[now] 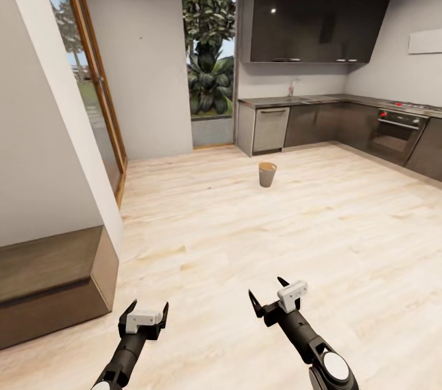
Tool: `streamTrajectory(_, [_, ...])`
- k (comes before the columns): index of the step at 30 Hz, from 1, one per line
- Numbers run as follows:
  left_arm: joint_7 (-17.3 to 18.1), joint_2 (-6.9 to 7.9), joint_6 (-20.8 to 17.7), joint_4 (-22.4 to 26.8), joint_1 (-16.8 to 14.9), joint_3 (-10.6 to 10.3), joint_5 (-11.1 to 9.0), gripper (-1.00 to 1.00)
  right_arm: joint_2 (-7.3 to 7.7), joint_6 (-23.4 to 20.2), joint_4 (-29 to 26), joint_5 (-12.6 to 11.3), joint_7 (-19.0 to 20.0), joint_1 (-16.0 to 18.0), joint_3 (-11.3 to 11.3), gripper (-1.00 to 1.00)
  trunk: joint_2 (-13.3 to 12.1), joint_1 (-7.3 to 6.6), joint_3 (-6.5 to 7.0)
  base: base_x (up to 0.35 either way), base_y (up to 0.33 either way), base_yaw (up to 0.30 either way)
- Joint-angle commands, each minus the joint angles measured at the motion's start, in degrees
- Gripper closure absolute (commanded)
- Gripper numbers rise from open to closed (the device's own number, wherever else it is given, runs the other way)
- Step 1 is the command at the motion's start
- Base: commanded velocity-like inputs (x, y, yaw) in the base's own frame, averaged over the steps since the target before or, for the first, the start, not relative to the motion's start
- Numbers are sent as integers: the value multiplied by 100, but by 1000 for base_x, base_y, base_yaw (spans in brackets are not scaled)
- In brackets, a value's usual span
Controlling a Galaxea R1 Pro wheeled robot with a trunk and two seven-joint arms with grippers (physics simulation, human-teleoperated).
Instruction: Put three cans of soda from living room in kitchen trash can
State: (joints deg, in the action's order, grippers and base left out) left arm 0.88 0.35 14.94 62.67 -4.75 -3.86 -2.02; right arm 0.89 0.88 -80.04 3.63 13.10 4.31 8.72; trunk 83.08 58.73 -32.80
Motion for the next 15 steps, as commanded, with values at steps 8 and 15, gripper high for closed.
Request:
streamTrajectory(8, [0,0,0,0,5,0,0,-100,-7,-7,57,12,0,0,66,-100,0,0,0,307,93,0])
streamTrajectory(15, [0,0,0,2,4,0,0,-100,-5,-9,66,33,0,-1,191,-100,0,0,0,323,6,0])
